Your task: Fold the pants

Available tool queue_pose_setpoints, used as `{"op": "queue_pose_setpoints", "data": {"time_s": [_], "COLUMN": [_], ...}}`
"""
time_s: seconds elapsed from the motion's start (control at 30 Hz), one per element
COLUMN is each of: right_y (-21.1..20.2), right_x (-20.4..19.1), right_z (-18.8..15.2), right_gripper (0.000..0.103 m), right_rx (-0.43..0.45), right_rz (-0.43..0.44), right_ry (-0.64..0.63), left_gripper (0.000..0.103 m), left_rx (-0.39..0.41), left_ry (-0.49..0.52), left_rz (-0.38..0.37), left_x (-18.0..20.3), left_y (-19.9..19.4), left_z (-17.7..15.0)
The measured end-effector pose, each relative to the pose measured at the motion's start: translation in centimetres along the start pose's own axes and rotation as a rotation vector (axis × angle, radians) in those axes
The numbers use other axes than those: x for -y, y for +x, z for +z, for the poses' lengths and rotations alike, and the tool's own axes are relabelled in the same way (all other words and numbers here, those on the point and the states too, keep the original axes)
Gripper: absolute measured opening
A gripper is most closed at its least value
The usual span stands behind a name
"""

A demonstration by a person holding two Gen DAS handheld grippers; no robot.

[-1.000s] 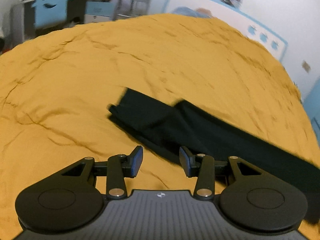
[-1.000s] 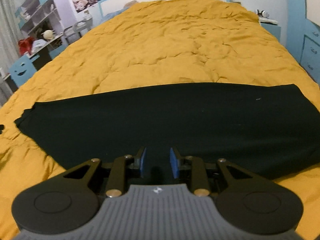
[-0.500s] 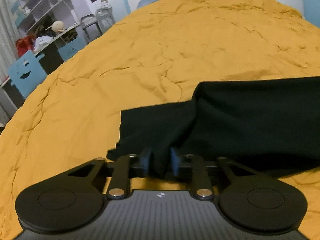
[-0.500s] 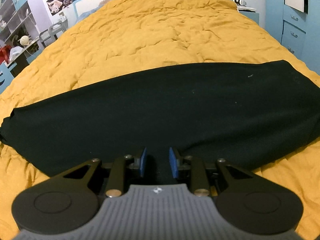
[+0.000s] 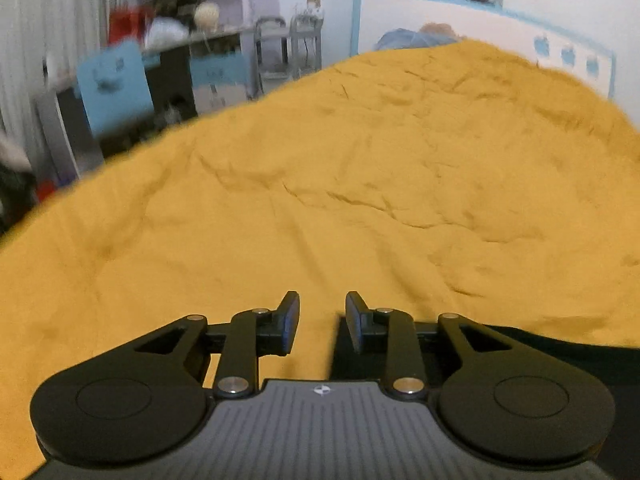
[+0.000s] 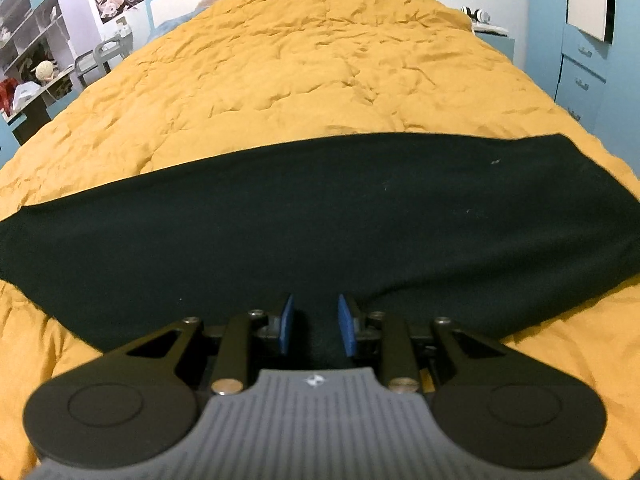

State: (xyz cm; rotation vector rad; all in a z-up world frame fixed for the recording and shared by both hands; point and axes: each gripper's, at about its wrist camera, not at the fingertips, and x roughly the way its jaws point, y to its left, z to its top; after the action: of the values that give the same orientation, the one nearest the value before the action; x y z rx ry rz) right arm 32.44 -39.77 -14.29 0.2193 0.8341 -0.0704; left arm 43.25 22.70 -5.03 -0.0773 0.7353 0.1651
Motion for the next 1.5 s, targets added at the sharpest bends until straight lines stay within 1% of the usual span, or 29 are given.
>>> {"op": "queue_pose_setpoints", "data": {"time_s": [0.13, 0.23, 0.33, 0.4, 0.47, 0.5, 0.57, 0.63, 0.67, 0.7, 0.77, 0.83, 0.9, 0.93, 1.0, 1.03, 1.07, 1.1, 1.13, 1.2, 1.27, 1.3, 1.37, 1.4, 1.47, 1.5], "right_y": [-1.4, -2.4, -3.4, -4.0, -4.6, -4.8, -5.3, -5.7, -5.9, -6.0, -6.0, -5.8, -5.3, -4.8, -3.8, -3.4, -3.4, -3.5, -3.9, -5.3, -6.5, -6.7, -6.1, -5.5, -4.4, -4.2], "right_x": [-0.9, -1.6, -2.0, -2.2, -2.6, -2.9, -3.7, -4.9, -5.7, -6.2, -7.5, -8.5, -9.7, -10.2, -10.9, -11.2, -11.4, -11.6, -11.6, -11.0, -9.8, -9.2, -8.9, -9.0, -8.9, -8.9], "right_z": [-0.4, -1.1, -1.7, -2.0, -2.5, -2.7, -3.4, -4.2, -4.7, -5.0, -5.8, -6.2, -6.3, -6.6, -7.3, -7.6, -7.6, -7.4, -7.0, -5.6, -4.0, -3.8, -4.3, -5.0, -5.8, -6.0], "right_gripper": [0.022, 0.022, 0.022, 0.022, 0.022, 0.022, 0.023, 0.026, 0.029, 0.031, 0.031, 0.031, 0.033, 0.035, 0.034, 0.033, 0.018, 0.000, 0.000, 0.000, 0.000, 0.000, 0.000, 0.000, 0.000, 0.000], "right_rx": [0.005, 0.001, 0.003, 0.005, 0.002, -0.001, -0.010, -0.019, -0.023, -0.025, -0.024, -0.012, -0.006, -0.006, -0.013, -0.002, 0.010, 0.014, 0.023, 0.038, 0.017, 0.001, -0.040, -0.062, -0.096, -0.099], "right_rz": [-0.032, -0.035, -0.026, -0.014, -0.015, -0.018, -0.019, -0.030, -0.040, -0.051, -0.087, -0.126, -0.170, -0.196, -0.257, -0.281, -0.296, -0.296, -0.289, -0.284, -0.254, -0.241, -0.220, -0.213, -0.198, -0.197], "right_ry": [-0.022, -0.040, -0.041, -0.039, -0.043, -0.048, -0.074, -0.128, -0.164, -0.196, -0.273, -0.346, -0.422, -0.468, -0.561, -0.605, -0.634, -0.655, -0.662, -0.643, -0.573, -0.544, -0.544, -0.555, -0.542, -0.532], "left_gripper": [0.035, 0.036, 0.037, 0.040, 0.041, 0.041, 0.040, 0.026, 0.015, 0.012, 0.009, 0.008, 0.007, 0.007, 0.006, 0.005, 0.004, 0.003, 0.003, 0.003, 0.002, 0.002, 0.002, 0.001, 0.001, 0.001], "left_rx": [-0.086, -0.145, -0.151, -0.136, -0.121, -0.119, -0.116, -0.116, -0.117, -0.121, -0.129, -0.129, -0.123, -0.121, -0.122, -0.122, -0.122, -0.119, -0.108, -0.067, -0.040, -0.038, -0.067, -0.090, -0.126, -0.130], "left_ry": [-0.145, -0.273, -0.469, -0.632, -0.729, -0.744, -0.752, -0.763, -0.766, -0.770, -0.767, -0.740, -0.720, -0.710, -0.702, -0.697, -0.690, -0.678, -0.663, -0.629, -0.599, -0.586, -0.552, -0.561, -0.585, -0.588], "left_rz": [-0.094, -0.123, -0.167, -0.226, -0.257, -0.262, -0.268, -0.264, -0.262, -0.261, -0.258, -0.244, -0.232, -0.227, -0.222, -0.220, -0.215, -0.209, -0.203, -0.217, -0.242, -0.245, -0.209, -0.195, -0.195, -0.201], "left_x": [-1.8, -3.4, -5.9, -7.5, -8.3, -8.4, -8.4, -8.6, -8.6, -8.8, -8.5, -7.4, -7.2, -7.1, -7.0, -7.1, -7.0, -6.9, -6.8, -6.9, -7.1, -7.2, -7.4, -7.7, -8.3, -8.4], "left_y": [-0.8, -0.4, 0.7, 1.4, 2.1, 2.3, 2.7, 2.9, 2.8, 2.9, 2.7, 2.2, 1.8, 1.7, 1.7, 1.7, 1.6, 1.5, 1.2, 0.0, -1.1, -1.3, -0.9, -0.4, 0.5, 0.8], "left_z": [-2.8, -5.2, -6.8, -8.0, -8.4, -8.7, -8.7, -8.7, -8.7, -8.5, -8.6, -8.9, -8.6, -8.4, -8.3, -8.2, -8.1, -7.8, -7.5, -6.2, -5.1, -4.9, -5.4, -6.1, -7.6, -8.2]}}
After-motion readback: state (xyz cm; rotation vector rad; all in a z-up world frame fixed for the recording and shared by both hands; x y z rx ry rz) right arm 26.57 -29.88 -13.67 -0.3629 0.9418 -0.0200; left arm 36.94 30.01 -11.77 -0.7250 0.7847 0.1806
